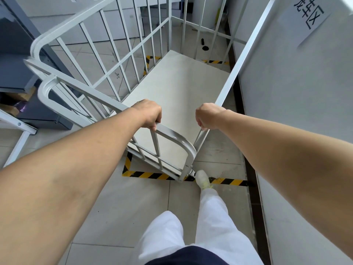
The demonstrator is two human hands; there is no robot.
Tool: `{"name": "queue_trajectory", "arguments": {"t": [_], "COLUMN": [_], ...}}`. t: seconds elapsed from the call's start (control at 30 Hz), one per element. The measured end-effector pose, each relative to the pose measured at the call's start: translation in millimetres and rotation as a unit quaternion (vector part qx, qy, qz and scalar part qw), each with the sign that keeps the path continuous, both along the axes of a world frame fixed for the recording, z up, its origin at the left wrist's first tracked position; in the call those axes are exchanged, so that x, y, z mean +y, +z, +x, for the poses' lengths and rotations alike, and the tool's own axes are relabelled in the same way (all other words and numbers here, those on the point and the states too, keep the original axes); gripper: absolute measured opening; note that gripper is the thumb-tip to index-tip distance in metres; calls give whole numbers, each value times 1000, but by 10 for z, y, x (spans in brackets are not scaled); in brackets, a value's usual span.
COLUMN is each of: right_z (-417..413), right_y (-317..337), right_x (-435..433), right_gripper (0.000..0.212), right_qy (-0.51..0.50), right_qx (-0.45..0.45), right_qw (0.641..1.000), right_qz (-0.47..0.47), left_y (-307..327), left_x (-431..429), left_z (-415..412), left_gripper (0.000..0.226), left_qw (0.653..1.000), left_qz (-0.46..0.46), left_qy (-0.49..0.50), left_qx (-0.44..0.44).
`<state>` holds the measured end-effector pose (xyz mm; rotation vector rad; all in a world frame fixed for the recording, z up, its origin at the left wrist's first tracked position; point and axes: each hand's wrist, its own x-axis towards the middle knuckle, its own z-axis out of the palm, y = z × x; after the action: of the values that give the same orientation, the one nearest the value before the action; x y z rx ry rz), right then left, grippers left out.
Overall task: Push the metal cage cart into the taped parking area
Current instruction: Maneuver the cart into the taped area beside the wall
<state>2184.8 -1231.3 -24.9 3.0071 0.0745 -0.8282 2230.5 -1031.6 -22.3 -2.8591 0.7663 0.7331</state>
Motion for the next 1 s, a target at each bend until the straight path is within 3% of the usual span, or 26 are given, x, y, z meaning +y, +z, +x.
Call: {"name": "queue_trajectory", "arguments": {"t": [0.4, 0.63, 1.0], "right_z": [-49, 11, 7], "right_y": [27, 87, 133], "right_x": [55, 6, 10], "right_gripper": [25, 28, 27], "right_qy": [-8, 22, 77], "right_qx": [-15, 4, -3], "right_qw": [1000, 1000, 997], "right_qz": [1, -10, -8], "left_y": [-48, -91, -82], "left_x": [74, 53, 57], "left_z": [-31, 31, 23], "left_gripper": [35, 19, 16], "left_qw": [999, 999, 1000], "left_qz": [-39, -27, -13], "left_qy": [17, -3, 4], "left_qx": [-13, -16, -9]}}
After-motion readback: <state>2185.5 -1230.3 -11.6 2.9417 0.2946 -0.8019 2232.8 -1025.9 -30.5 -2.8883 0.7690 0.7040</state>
